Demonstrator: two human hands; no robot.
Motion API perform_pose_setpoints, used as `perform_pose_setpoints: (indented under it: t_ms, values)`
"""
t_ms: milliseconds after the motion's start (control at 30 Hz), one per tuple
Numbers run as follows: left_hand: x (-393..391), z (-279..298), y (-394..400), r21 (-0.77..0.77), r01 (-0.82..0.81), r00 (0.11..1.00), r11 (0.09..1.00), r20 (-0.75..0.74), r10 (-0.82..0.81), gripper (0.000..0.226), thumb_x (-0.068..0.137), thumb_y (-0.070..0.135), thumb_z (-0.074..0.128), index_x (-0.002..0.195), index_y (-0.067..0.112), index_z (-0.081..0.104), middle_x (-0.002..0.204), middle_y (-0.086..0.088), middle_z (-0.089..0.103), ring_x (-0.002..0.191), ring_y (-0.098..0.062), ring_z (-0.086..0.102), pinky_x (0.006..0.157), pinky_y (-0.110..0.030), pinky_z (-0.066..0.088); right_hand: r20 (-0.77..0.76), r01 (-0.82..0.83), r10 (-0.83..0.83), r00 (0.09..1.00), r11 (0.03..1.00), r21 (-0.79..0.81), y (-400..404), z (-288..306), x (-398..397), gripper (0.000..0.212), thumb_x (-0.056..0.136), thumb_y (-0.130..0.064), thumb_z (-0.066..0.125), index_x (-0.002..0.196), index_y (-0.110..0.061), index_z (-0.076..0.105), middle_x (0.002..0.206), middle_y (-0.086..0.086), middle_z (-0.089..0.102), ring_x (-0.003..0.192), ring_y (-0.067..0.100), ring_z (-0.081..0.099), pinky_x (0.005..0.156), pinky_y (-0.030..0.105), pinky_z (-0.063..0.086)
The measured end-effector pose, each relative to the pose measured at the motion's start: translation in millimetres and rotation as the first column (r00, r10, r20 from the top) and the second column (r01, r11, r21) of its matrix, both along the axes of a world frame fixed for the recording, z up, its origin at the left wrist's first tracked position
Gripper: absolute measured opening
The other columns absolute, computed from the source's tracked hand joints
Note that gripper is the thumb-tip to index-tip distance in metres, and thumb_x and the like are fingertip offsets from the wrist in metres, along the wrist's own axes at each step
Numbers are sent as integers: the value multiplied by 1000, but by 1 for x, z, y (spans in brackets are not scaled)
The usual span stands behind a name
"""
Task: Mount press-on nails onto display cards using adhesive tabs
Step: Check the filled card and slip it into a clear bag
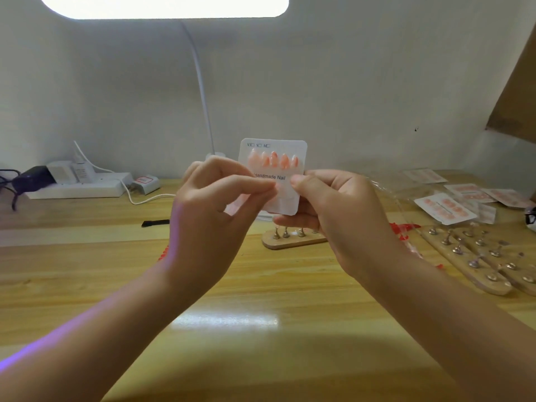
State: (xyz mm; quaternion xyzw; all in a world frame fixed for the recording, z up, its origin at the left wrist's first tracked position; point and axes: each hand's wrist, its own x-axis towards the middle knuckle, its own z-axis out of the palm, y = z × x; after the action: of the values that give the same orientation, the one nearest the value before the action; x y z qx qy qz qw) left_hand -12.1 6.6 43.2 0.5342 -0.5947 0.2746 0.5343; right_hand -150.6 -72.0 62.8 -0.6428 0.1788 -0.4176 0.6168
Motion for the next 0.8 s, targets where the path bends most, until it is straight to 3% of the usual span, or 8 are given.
perform_pose_setpoints:
  t_ms: [167,400,500,667,800]
  values:
    - [0,-2,-1,-46,-59,990,997,126,65,12,83,25,75,83,13,77,82,4,61,75,-21,53,73,-17,36,5,-20,20,1000,1000,-7,4,2,-2,24,96,-9,54,82,-12,73,80,7,76,75,20,74,63,28,60]
    - [2,-4,-2,-101,-88,963,991,247,111,10,85,26,74,82,17,79,79,0,66,73,-21,51,63,-40,45,1,-11,11,1000,1000,24,2,3,-2,23,96,-7,53,84,-6,73,79,10,75,73,24,74,63,31,61]
    - [2,-5,-2,-111,-123,947,986,285,150,12,87,28,72,83,19,80,80,0,68,72,-24,54,65,-41,44,0,-11,11,1000,1000,26,2,3,-2,24,96,-7,53,82,-7,72,78,10,75,72,24,74,62,30,60]
    - [2,-6,-3,-87,-123,939,989,311,145,11,87,26,73,84,17,79,83,0,69,76,-24,56,71,-39,41,-14,-4,5,1000,999,37,0,1,-1,26,96,-8,53,80,-7,73,76,14,74,70,25,73,62,32,61]
    - [1,-5,-4,-46,-89,970,995,223,97,16,89,20,64,94,8,74,90,-7,66,82,-24,57,75,-39,42,-8,-19,20,1000,996,91,-3,2,-1,20,97,-9,53,89,-4,71,81,12,75,74,25,74,62,30,60]
